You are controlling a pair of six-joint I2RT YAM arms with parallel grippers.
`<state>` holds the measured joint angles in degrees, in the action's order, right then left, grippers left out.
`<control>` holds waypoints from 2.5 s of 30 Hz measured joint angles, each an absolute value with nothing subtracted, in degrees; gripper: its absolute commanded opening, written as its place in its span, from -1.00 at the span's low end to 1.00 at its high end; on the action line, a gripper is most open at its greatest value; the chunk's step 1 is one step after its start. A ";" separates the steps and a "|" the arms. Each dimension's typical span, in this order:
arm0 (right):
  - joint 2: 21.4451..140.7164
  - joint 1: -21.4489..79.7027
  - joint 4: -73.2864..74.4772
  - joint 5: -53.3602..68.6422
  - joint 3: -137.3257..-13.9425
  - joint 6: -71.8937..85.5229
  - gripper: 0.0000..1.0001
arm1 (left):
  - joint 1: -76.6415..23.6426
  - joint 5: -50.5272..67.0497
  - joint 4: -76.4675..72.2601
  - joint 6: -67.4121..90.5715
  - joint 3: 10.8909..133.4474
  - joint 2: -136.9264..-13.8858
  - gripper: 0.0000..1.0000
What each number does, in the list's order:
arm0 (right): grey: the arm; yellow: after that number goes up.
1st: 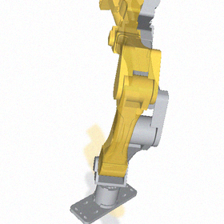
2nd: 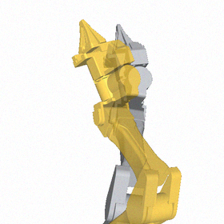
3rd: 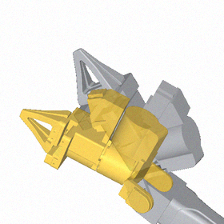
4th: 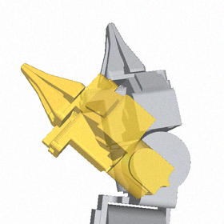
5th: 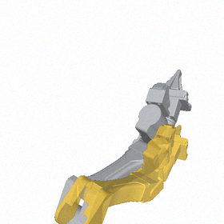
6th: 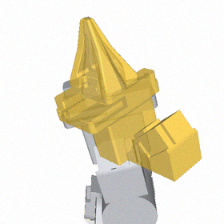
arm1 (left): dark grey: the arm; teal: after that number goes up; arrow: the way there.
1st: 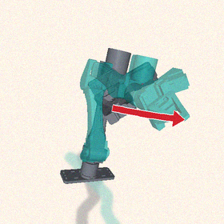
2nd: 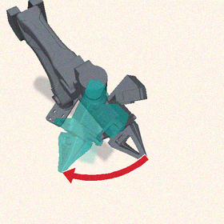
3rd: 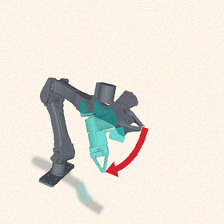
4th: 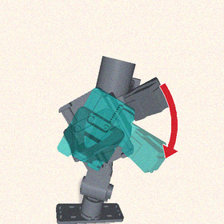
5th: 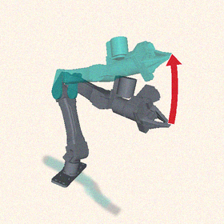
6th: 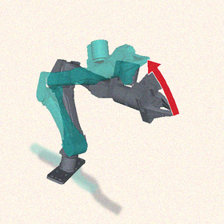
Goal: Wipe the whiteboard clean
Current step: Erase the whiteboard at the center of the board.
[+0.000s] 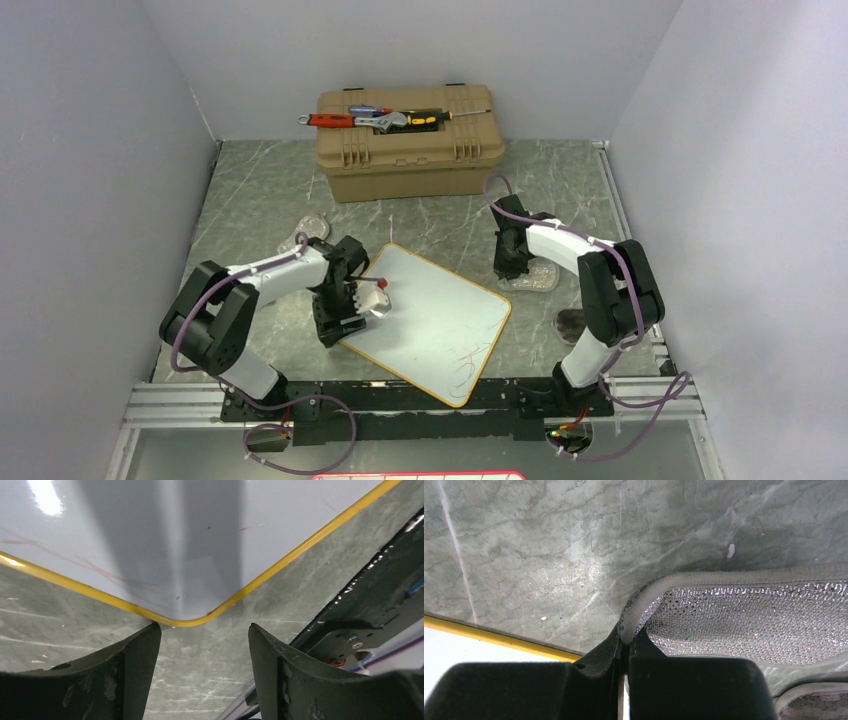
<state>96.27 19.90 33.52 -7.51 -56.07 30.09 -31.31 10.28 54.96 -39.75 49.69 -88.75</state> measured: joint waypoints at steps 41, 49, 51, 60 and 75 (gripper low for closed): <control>64.99 35.62 29.71 0.01 -28.69 48.10 -1.00 | -31.64 -2.20 38.33 -31.46 84.51 -116.75 0.31; 64.58 26.89 42.44 -0.49 -40.25 43.35 -1.00 | -27.94 10.04 41.47 -28.29 90.15 -119.87 0.49; 64.60 24.60 43.11 0.32 -43.88 41.54 -1.00 | -26.09 11.79 43.29 -27.94 90.15 -119.57 0.50; 75.02 16.78 37.10 11.84 -48.14 38.28 -1.00 | -21.12 21.06 47.37 -25.08 86.26 -110.10 0.40; 92.33 12.14 15.77 21.52 -45.63 42.28 -1.00 | -24.47 28.47 43.57 -22.20 79.81 -114.19 0.26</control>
